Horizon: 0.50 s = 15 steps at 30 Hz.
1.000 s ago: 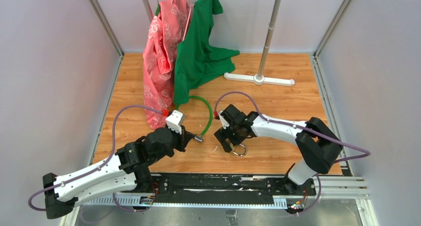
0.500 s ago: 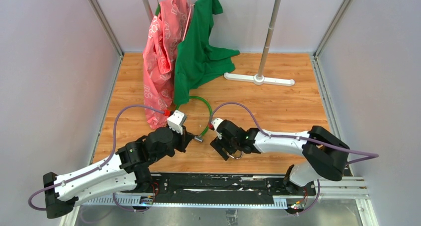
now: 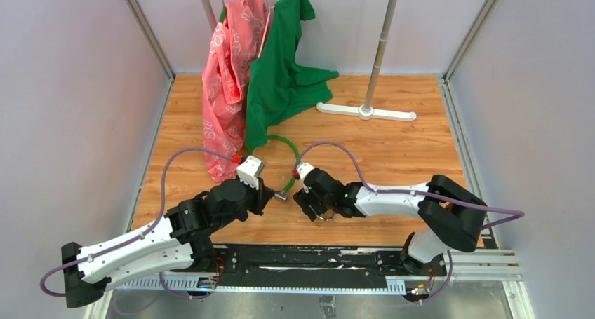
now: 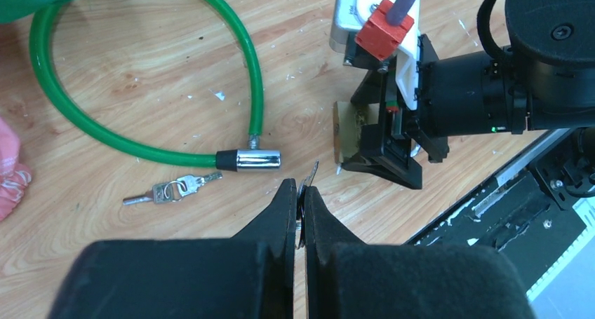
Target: Unlock with the key
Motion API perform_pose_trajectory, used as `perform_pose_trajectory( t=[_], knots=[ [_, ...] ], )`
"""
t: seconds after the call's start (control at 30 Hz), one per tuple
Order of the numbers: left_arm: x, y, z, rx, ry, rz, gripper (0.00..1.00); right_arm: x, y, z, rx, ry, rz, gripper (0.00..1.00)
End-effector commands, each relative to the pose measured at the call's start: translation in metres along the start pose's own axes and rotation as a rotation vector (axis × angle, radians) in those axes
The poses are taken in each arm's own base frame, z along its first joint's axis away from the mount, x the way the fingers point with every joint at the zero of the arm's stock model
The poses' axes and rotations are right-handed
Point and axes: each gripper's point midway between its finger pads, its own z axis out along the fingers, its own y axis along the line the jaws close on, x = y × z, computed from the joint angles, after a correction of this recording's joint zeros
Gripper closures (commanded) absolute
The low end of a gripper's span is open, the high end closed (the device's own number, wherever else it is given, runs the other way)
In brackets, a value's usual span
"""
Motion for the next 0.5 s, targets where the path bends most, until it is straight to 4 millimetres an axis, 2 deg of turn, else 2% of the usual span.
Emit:
perform_pose_trajectory(
  t=[0.0, 0.1, 0.23, 0.3, 0.47],
  knots=[
    [-0.015, -0.006, 0.000, 0.012, -0.037, -0.031, 1.00, 0.028, -0.011, 0.018, 0.071, 0.085, -0.044, 0.56],
    [-0.016, -0.007, 0.001, 0.013, -0.038, -0.029, 1.00, 0.011, -0.011, 0.033, 0.078, 0.044, -0.087, 0.52],
    [-0.017, -0.006, 0.000, 0.003, -0.029, -0.024, 1.00, 0.010, -0.006, 0.037, 0.050, 0.061, -0.108, 0.31],
    [-0.017, -0.004, -0.001, -0.003, -0.034, -0.026, 1.00, 0.016, -0.002, 0.033, 0.016, 0.056, -0.109, 0.20],
    [-0.017, -0.002, -0.002, -0.011, -0.038, -0.026, 1.00, 0.027, -0.001, 0.026, -0.028, 0.048, -0.110, 0.15]
  ],
)
